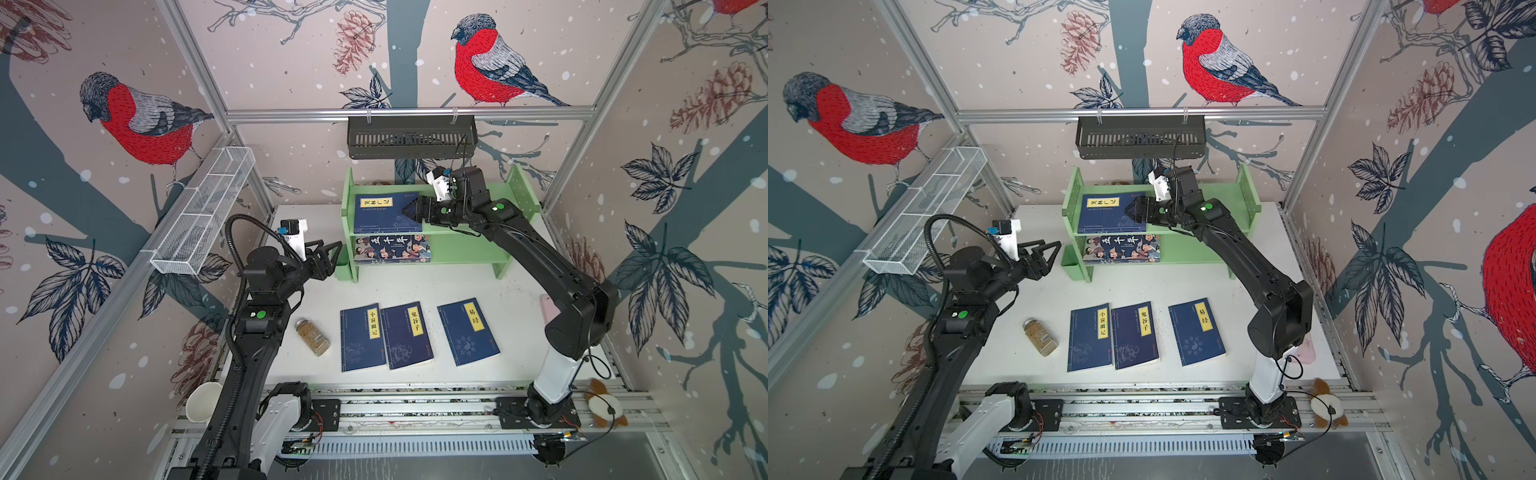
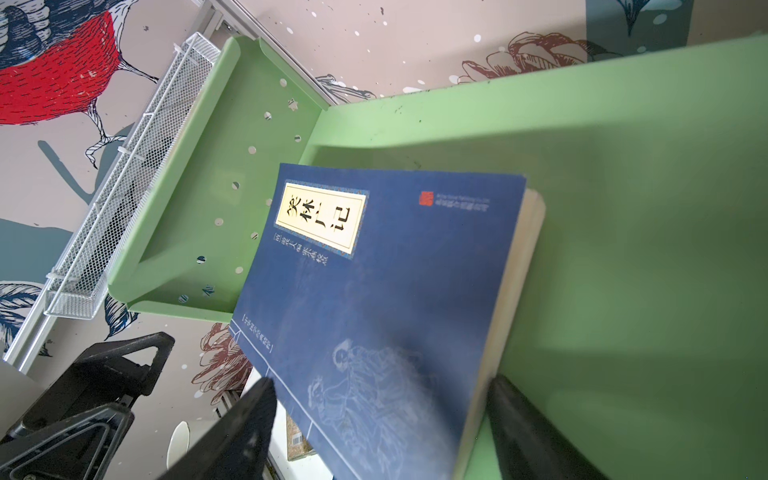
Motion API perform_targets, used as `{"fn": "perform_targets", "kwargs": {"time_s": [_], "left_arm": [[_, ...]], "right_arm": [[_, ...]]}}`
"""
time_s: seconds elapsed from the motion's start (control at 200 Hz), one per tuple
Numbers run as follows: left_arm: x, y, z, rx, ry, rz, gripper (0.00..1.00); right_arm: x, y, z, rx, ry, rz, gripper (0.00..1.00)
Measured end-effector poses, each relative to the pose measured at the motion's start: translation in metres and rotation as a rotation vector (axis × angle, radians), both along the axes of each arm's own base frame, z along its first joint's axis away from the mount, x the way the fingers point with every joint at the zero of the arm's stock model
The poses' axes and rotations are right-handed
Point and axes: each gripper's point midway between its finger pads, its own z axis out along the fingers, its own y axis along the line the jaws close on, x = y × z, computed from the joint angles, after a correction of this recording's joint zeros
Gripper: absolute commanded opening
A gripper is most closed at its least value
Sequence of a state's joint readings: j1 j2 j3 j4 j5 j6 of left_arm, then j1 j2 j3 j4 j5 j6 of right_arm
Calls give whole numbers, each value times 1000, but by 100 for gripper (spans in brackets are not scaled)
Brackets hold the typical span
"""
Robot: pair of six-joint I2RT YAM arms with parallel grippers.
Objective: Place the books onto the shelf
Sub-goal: 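Push the book flat onto the upper tier with the right gripper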
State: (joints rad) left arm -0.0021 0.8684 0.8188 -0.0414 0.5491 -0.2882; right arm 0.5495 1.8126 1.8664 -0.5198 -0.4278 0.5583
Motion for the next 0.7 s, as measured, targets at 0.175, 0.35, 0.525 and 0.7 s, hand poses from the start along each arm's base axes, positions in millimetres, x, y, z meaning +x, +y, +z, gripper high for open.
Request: {"fn": "perform_targets", "kwargs": {"time_s": [0.175,0.35,0.525,0.7], "left_arm": [[-1,0,1,0,-4,1,65],[-3,0,1,0,-7,1,65],[-4,0,0,0,-3,1,65],[-4,0,-1,-1,-2,1,65]], "right_arm": [[0,3,1,2,0,6,82],[-1,5,1,2,3,12,82],[-1,7,2,2,7,18,83],[-2,9,2,1,8,23,83]]}}
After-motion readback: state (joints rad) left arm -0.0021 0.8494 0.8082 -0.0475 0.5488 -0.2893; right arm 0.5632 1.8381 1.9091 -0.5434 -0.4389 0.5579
